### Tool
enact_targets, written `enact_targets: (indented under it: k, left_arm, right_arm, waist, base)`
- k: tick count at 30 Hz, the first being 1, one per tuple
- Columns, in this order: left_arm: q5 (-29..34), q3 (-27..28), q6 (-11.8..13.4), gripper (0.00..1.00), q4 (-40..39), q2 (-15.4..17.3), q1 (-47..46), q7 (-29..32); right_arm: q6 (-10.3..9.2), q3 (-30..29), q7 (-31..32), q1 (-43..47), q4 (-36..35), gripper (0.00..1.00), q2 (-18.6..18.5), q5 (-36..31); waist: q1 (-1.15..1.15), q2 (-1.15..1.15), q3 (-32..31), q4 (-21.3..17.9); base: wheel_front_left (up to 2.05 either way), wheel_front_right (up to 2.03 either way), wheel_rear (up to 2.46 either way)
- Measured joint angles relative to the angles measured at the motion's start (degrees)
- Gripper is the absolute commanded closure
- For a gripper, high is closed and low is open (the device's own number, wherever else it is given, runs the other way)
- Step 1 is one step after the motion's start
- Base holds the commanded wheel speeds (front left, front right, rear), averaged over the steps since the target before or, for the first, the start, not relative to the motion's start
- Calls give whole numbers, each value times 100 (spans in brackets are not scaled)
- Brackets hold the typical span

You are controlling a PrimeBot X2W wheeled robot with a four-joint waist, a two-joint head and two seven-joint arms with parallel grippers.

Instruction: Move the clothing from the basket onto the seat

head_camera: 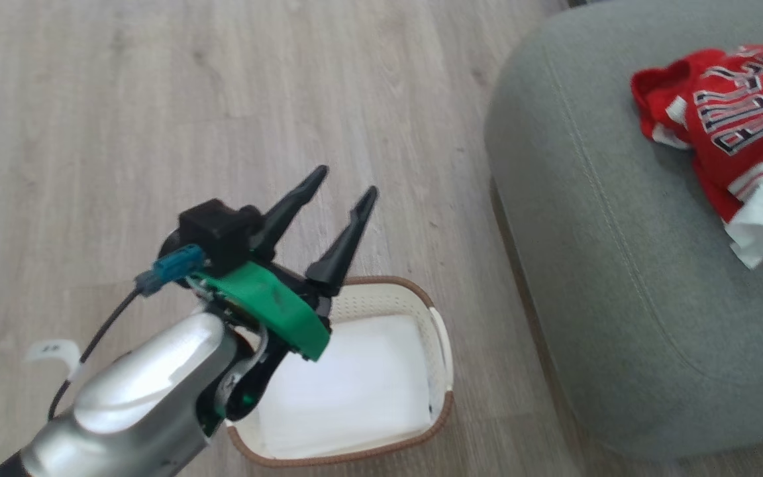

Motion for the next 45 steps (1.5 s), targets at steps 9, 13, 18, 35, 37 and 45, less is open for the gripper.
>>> enact_targets:
  k: [9,13,18,35,37,45]
  left_arm:
    - [-35,556,328,0,-5,116,600,-52]
    - [23,886,464,0,-70,189,919,-54]
    - [243,1328,560,0,-177,220,1304,-67]
    - [1039,2799,375,0,-209,-77,2980,-67]
    - [1183,2947,325,0,-135,-154,3085,-67]
    - [1627,3434,70,0,-16,-476,3278,-67]
  right_arm:
    - [0,-297,-407,911,-567,0,795,-188]
    - [0,-325,-650,1311,-631,0,1087,-279]
    - [0,-324,-994,1703,-632,0,1389,-417]
    - [0,-88,-2274,2779,-355,0,2049,-783]
    - [-1,-41,-2470,2803,-218,0,2087,-778]
    - [-1,92,-2724,2804,94,0,2132,-777]
  waist:
    - [0,0,-303,449]
    - [0,0,-413,658]
    - [0,0,-538,908]
    - [0,0,-828,1338]
    - [0,0,-832,1341]
    - [0,0,-815,1312]
  base:
    - [0,0,0]
    - [0,0,0]
    - [0,0,0]
    - [0,0,0]
    - [0,0,0]
    - [0,0,0]
